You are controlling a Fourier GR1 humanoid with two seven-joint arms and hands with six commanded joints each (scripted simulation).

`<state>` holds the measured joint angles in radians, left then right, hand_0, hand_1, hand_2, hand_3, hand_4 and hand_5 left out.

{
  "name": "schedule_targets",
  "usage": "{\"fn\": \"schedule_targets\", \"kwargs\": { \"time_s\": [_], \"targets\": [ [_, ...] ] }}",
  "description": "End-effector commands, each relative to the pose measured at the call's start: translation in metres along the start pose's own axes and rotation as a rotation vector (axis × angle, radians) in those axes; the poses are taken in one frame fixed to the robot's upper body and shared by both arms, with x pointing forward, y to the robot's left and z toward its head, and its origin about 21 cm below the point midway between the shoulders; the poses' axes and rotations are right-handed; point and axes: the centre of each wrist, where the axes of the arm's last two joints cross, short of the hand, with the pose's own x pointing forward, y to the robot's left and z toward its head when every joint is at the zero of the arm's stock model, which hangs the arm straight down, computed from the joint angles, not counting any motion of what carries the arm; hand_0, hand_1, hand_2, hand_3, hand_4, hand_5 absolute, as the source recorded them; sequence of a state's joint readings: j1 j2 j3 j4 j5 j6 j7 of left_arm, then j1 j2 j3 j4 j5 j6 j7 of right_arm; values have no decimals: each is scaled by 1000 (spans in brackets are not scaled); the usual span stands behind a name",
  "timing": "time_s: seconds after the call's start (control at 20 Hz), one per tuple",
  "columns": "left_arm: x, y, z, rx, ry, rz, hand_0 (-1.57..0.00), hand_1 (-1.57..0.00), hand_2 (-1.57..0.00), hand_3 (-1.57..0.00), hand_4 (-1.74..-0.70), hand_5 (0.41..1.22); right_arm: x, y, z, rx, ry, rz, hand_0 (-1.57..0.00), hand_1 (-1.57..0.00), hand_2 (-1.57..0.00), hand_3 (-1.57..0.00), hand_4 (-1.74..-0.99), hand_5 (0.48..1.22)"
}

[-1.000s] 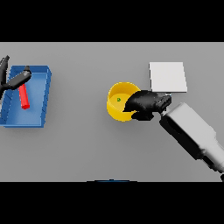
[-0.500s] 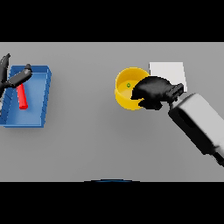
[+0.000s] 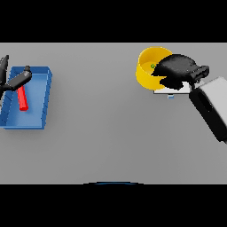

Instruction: Pick up the red beaker and tilt it to pour out 1 green nut into yellow bowl. Pick up the yellow bowl and place it on the metallic measuring scale.

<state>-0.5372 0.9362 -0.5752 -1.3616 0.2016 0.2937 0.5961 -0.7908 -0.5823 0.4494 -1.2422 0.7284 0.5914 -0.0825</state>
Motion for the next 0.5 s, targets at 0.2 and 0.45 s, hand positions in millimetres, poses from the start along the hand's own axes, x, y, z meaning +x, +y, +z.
{"fn": "schedule_targets", "kwargs": {
  "time_s": [0.2, 0.45],
  "targets": [
    [-3, -3, 1, -1, 22, -1, 1, 1, 1, 1, -833, 769, -37, 10, -4, -8, 114, -69, -1571, -1571, -1571, -1181, -1720, 1221],
    [-5, 5, -2, 12, 42, -2, 1, 1, 1, 1, -819, 763, -62, 30, -14, -2, 174, -108, -1571, -1571, -1571, -1227, -1722, 1221]
  ]
}}
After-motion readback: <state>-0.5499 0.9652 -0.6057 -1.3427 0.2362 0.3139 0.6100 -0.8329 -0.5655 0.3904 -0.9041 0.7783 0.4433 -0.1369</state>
